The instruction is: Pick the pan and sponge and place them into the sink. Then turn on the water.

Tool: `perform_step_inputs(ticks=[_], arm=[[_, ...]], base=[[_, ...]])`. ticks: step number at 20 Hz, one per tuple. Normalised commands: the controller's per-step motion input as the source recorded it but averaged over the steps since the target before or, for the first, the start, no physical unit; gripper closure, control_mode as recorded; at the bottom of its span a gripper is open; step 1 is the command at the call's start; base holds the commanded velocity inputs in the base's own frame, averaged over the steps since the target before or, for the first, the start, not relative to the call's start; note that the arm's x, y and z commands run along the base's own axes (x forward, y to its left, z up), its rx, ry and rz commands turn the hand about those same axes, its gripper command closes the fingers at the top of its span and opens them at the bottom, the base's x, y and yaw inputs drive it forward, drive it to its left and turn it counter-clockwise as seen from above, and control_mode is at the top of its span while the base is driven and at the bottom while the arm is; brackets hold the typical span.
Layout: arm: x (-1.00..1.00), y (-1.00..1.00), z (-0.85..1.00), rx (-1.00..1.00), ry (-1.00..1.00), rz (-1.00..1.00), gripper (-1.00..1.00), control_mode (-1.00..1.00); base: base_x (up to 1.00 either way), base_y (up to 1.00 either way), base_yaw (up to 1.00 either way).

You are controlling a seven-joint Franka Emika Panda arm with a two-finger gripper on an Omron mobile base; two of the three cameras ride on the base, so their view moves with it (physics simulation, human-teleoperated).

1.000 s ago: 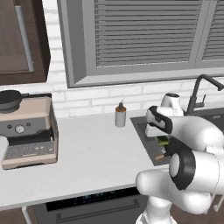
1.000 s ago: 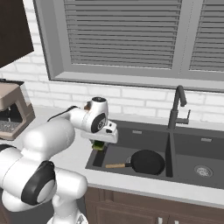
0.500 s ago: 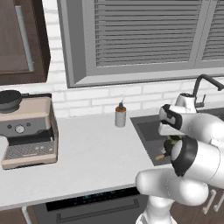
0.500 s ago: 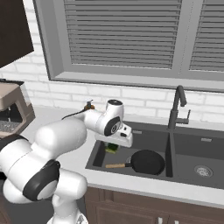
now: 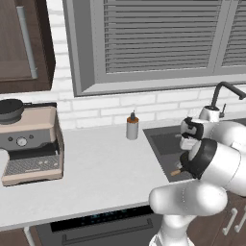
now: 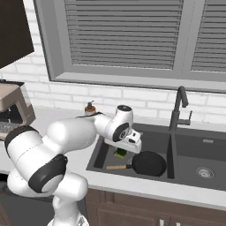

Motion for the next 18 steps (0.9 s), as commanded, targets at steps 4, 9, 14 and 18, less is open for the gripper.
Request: perform_step_inputs(ticks=[4, 9, 14, 18], arm=[[0.08, -0.36, -0.29, 0.0, 0.0, -0.06, 1.0, -1.0], [0.09, -0.26, -0.25, 0.0, 0.0, -0.02, 1.0, -1.0], [0.17, -0.21, -0.23, 0.0, -0.01, 0.0, 1.0, -1.0], [0.21, -0.13, -0.21, 0.0, -0.04, 0.0, 1.0, -1.0]], base=[[0.0, 0.0, 0.0], [0.0, 0.0, 0.0], [0.0, 0.0, 0.0], [0.0, 0.0, 0.0]])
